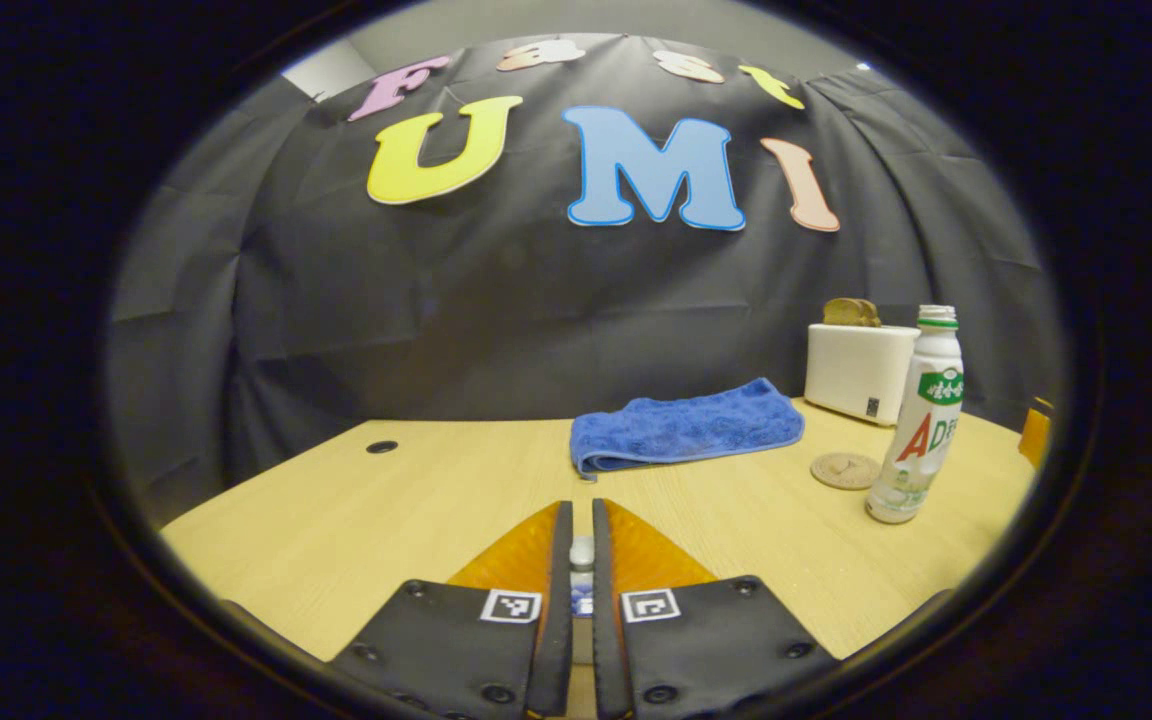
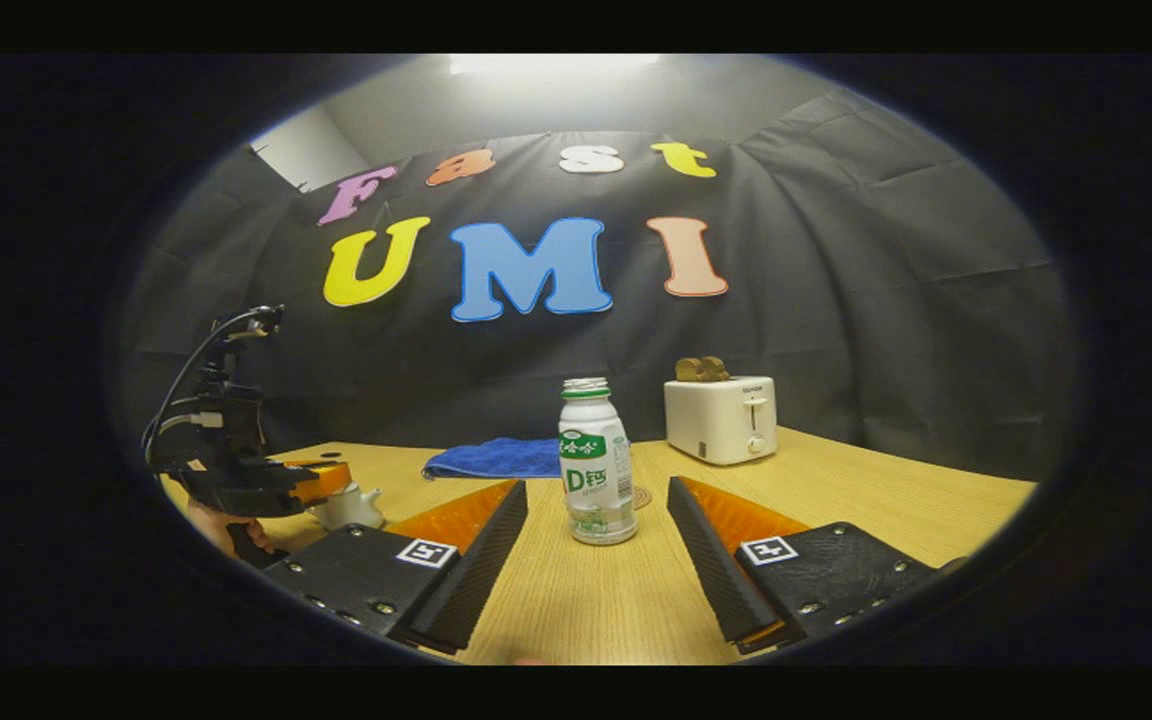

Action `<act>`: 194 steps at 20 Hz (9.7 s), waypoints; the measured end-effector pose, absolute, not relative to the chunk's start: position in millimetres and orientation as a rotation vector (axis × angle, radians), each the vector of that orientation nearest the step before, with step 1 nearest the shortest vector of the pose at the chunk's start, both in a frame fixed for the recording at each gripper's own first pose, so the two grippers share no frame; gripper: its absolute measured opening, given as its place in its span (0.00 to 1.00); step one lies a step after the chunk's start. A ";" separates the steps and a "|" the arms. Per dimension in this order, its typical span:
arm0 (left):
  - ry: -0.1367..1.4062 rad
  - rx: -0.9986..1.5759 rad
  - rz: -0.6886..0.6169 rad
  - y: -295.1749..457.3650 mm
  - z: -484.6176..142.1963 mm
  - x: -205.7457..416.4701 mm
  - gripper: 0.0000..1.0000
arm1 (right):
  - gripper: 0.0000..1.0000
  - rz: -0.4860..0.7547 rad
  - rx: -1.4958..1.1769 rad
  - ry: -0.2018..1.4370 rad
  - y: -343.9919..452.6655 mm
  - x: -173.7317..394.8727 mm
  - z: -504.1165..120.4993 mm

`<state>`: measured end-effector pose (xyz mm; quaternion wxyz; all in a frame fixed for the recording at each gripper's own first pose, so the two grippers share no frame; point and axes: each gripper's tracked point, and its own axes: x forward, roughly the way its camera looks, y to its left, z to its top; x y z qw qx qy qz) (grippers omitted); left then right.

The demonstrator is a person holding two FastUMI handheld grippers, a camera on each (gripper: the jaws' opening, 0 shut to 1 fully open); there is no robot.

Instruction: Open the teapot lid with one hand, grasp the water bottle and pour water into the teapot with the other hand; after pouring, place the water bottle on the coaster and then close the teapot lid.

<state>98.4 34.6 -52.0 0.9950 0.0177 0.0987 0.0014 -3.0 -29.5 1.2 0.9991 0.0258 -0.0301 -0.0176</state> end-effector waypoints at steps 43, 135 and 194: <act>-0.092 -0.014 -0.173 17.2 43.3 -44.0 0.12 | 0.99 -0.050 -0.062 0.104 -36.2 144.5 -28.8; -0.050 -0.023 -0.171 21.6 1.5 -167.2 0.15 | 0.72 0.089 -1.821 -0.241 140.6 148.3 -2.1; -0.091 0.042 -0.169 22.2 11.4 -172.6 0.15 | 0.72 0.047 -2.193 -0.496 167.4 131.4 16.6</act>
